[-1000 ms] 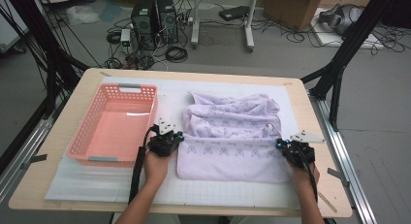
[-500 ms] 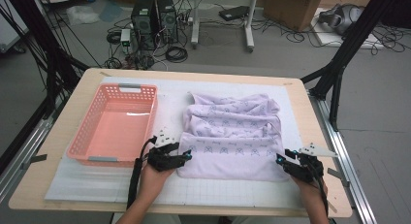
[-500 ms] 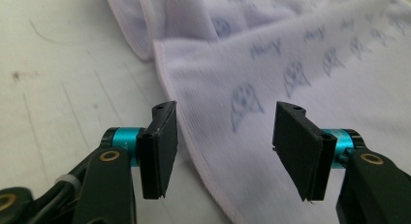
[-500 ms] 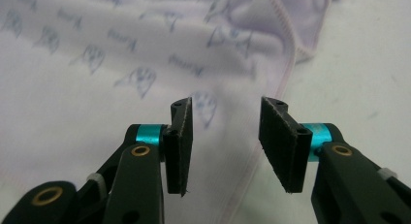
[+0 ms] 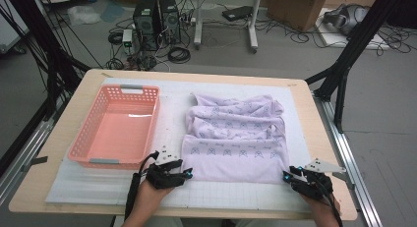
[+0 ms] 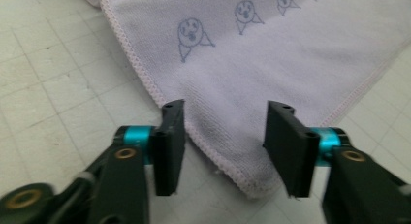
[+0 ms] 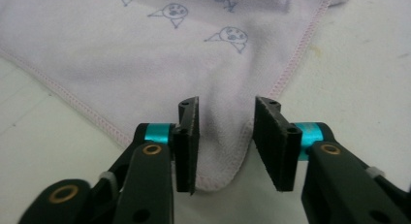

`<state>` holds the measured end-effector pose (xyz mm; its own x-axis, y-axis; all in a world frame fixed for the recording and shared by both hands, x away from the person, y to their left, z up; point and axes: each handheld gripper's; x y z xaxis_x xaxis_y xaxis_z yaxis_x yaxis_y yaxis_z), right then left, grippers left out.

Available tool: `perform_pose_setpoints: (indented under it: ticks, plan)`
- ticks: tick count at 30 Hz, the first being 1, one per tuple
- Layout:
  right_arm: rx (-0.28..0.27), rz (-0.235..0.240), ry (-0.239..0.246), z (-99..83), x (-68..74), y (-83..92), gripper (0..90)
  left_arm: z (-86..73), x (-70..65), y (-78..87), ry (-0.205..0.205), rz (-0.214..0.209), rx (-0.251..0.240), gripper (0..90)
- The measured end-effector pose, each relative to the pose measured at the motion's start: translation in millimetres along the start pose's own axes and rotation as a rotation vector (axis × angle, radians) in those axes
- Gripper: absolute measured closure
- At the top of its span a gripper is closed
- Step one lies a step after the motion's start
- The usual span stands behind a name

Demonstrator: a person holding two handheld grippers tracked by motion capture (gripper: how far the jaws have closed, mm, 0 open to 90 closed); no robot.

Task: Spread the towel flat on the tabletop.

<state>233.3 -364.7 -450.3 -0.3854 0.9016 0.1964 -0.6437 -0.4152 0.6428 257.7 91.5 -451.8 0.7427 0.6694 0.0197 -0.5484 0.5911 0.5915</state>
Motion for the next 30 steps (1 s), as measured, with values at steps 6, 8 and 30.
perform_pose_setpoints:
  ticks: [6,8,30]
  plan:
    - [0.004,0.024,0.003,1.3,-2.5,-0.8,76.3,-0.8,-2.7,1.1,-0.03,0.007,0.009,85.0]
    - [0.011,0.037,0.004,1.8,-2.2,-1.1,84.4,-0.8,-4.1,1.6,-0.037,0.009,0.007,86.6]
    - [0.063,0.13,0.059,-33.1,41.6,39.6,85.8,-47.2,-27.8,75.9,0.001,-0.074,-0.068,87.3]
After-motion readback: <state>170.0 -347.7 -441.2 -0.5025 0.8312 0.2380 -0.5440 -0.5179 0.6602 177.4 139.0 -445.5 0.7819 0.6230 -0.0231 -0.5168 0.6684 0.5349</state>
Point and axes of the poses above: each handheld gripper's, and its own axes: y roughly backward along the jaws, z roughly out of its top, x roughly to its left, and after that the axes turned 12 degrees about -y, right-handed
